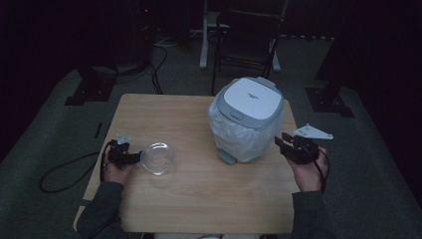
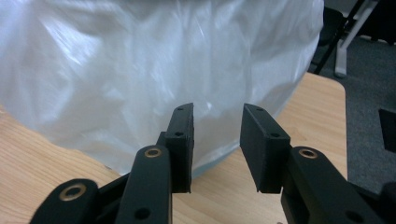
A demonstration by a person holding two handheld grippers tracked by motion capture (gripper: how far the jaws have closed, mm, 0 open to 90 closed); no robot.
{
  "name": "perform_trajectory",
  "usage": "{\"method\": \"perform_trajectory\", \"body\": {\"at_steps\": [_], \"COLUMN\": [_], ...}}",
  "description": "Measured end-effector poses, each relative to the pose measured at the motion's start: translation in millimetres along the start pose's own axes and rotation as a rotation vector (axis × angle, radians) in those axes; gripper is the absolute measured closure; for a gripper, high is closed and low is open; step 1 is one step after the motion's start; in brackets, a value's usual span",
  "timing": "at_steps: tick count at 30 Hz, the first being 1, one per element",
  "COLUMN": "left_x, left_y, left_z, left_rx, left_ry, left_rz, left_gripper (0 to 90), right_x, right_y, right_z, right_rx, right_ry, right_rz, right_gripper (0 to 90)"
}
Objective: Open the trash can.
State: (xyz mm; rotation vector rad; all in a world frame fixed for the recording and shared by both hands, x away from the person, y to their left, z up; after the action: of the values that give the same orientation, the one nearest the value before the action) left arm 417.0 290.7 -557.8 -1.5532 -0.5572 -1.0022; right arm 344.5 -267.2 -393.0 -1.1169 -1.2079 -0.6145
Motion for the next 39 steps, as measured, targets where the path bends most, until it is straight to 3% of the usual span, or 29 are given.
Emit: {"method": "perform_trajectory", "body": {"at_steps": [10,17,19,25,39], "left_x": [0.0,0.0,0.0,-0.1,-0.1], "left_y": [0.0,0.1,0.0,0.1,0.0], "left_z": [0.0,0.0,0.0,-0.1,-0.1], "left_rx": [0.000,0.000,0.001,0.000,0.001], "left_ry": [0.000,0.000,0.000,-0.001,-0.001], "left_rz": [0.000,-0.001,-0.001,-0.002,0.000], "left_gripper": [19.9,19.9,19.9,19.9,19.9], "right_x": [26.4,40.7,46.2,55.9,68.2], "right_y": [-15.0,-21.9,-22.5,-18.4,4.4], "right_z": [9.2,17.1,20.5,30.0,46.0], "right_rx": [0.054,0.092,0.102,0.117,0.180], "right_ry": [-0.023,-0.047,-0.054,-0.080,-0.078], "right_rz": [-0.036,-0.057,-0.068,-0.080,-0.110], "right_gripper": [68.9,80.4,87.7,90.0,90.0]}}
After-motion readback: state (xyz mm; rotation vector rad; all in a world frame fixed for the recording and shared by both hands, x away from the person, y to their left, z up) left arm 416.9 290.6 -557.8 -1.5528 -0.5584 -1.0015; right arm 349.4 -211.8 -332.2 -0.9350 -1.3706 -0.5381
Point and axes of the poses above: each handheld gripper's, and its own axes: y roughly forward along the jaws, x roughly out of its top, z roughly to its left, the point moved 2 cm from there along y, roughly forward along the jaws, and after that the axes turned 11 degrees about -z, right-handed, at the moved point
